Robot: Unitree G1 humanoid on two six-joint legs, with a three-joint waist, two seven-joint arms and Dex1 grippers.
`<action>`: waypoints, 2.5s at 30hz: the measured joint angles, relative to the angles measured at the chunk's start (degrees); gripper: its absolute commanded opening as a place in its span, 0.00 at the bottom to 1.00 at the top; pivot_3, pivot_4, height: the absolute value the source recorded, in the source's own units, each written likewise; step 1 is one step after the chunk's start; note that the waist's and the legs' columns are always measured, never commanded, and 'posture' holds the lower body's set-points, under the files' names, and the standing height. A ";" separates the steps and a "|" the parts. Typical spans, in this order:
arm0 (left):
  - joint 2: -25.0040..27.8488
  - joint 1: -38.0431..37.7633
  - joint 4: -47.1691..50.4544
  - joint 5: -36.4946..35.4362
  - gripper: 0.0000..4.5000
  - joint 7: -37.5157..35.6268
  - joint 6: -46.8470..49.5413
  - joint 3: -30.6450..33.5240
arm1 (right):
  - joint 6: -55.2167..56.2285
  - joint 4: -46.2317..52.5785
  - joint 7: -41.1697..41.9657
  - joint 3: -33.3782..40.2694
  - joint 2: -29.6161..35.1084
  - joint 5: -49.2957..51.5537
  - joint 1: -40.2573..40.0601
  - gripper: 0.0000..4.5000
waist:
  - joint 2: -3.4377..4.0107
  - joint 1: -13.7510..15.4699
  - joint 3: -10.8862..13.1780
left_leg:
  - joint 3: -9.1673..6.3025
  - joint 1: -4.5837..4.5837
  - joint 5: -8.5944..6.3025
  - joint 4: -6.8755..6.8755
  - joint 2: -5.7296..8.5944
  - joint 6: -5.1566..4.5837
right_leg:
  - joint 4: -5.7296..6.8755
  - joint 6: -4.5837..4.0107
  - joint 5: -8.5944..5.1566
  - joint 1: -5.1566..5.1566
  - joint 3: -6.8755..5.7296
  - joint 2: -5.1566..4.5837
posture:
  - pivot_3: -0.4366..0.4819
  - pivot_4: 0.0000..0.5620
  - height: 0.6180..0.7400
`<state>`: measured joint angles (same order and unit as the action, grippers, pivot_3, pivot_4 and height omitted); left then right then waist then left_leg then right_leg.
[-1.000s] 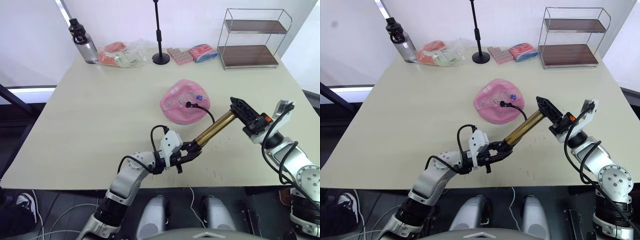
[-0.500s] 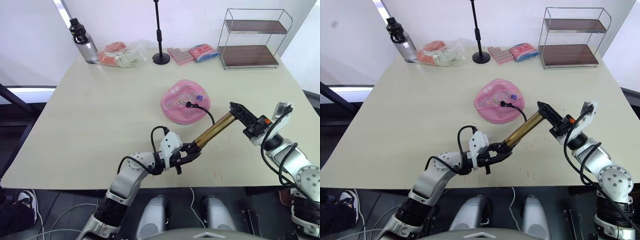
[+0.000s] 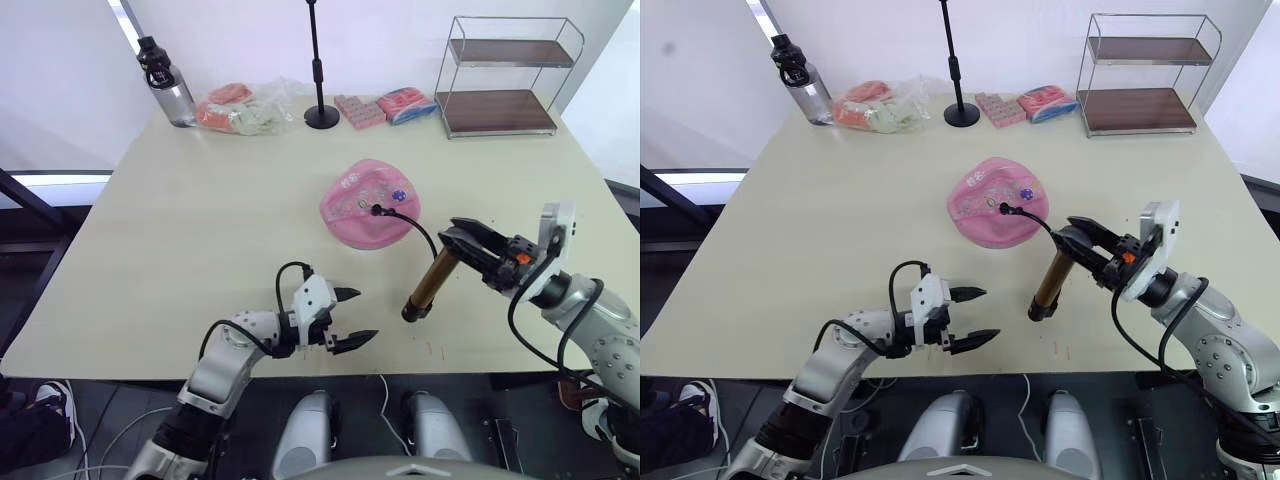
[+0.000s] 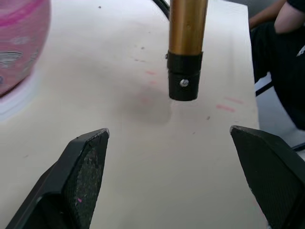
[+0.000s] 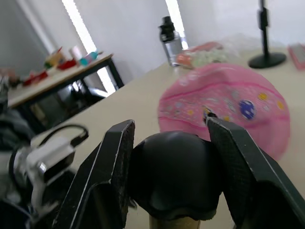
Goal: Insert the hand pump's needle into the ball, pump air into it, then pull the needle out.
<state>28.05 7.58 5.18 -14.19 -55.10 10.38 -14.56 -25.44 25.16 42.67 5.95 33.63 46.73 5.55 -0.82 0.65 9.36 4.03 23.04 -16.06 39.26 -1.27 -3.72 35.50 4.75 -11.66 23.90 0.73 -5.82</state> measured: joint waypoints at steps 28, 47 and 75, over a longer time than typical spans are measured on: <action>-15.62 17.21 -27.08 7.69 0.97 -4.50 -10.31 -7.38 | 11.50 -8.33 12.37 -3.37 -1.46 -12.10 2.92 0.42 | -0.07 0.06 0.03 | -0.04 -0.02 0.00 0.04 0.07 0.00 | -0.07 0.00 0.02 -0.12 -0.06 0.05 | 0.48 0.27 1.00; -25.63 25.20 -46.82 15.11 0.75 1.75 -17.22 -7.97 | 9.08 -7.96 11.05 -2.74 -0.87 -11.48 3.20 0.42 | -0.10 0.14 0.02 | -0.11 0.02 0.00 0.05 0.09 0.00 | -0.09 0.01 0.03 -0.12 -0.11 0.04 | 0.48 0.27 1.00; -28.64 27.38 -54.38 17.39 0.24 1.79 -23.90 -7.93 | -3.40 1.24 6.80 8.57 7.12 4.19 7.29 0.42 | -0.09 0.17 0.00 | -1.12 0.73 0.01 0.24 0.23 0.01 | -0.14 0.18 0.15 -0.01 -1.06 -0.06 | 0.48 0.27 1.00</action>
<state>-0.60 34.96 -49.20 3.20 -53.31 -13.52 -22.49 -28.84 26.40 49.47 14.51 40.75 50.92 12.85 -0.91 0.82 9.36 2.90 23.77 -16.05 39.50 -1.04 -3.71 35.36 4.93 -11.51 23.89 -0.33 -5.88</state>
